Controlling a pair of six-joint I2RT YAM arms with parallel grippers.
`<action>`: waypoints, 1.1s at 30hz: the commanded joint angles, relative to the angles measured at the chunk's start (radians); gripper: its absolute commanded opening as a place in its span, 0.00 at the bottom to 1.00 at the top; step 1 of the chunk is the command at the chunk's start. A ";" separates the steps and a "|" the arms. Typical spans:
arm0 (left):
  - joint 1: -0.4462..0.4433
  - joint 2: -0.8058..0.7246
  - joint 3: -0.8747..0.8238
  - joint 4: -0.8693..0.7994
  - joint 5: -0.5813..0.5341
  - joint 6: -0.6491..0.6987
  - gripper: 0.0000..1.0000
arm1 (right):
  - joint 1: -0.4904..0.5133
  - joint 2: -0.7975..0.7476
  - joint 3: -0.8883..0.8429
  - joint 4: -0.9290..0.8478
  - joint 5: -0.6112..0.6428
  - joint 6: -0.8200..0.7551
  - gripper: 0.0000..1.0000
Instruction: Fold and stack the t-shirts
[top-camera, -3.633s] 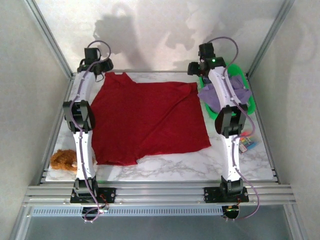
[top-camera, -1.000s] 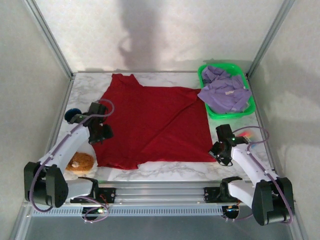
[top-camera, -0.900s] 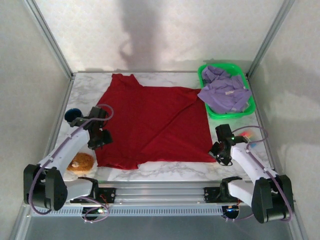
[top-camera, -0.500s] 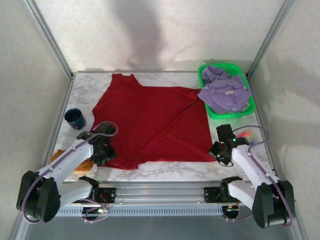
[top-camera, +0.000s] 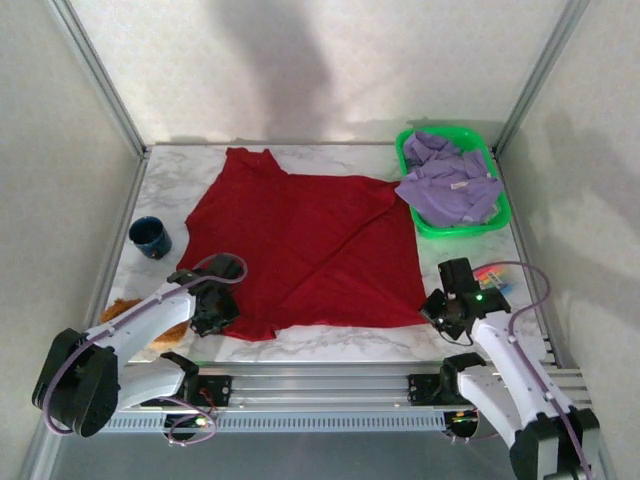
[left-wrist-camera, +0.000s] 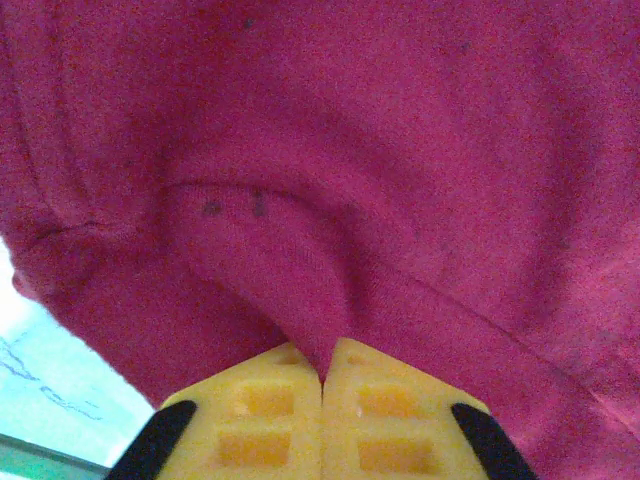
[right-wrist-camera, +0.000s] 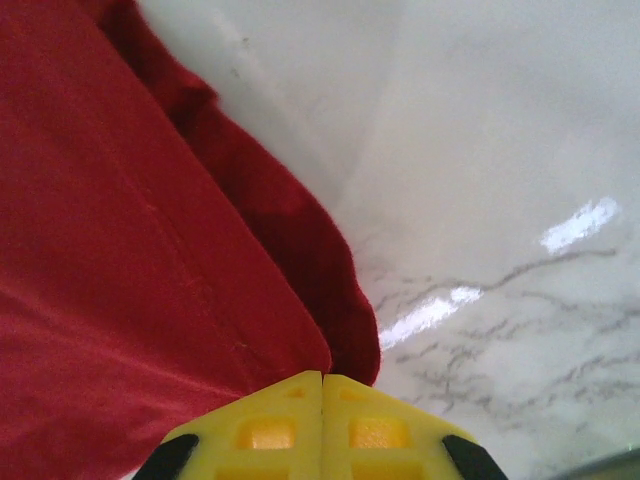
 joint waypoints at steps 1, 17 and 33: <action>-0.007 -0.004 0.051 -0.031 -0.081 -0.013 0.00 | 0.030 -0.060 0.055 -0.126 0.043 0.066 0.00; 0.009 -0.029 0.042 -0.046 -0.070 0.010 0.00 | 0.027 0.104 0.046 -0.037 0.022 0.003 0.52; 0.011 -0.016 0.089 -0.019 -0.056 0.026 0.00 | 0.029 0.128 -0.080 0.091 -0.027 0.077 0.47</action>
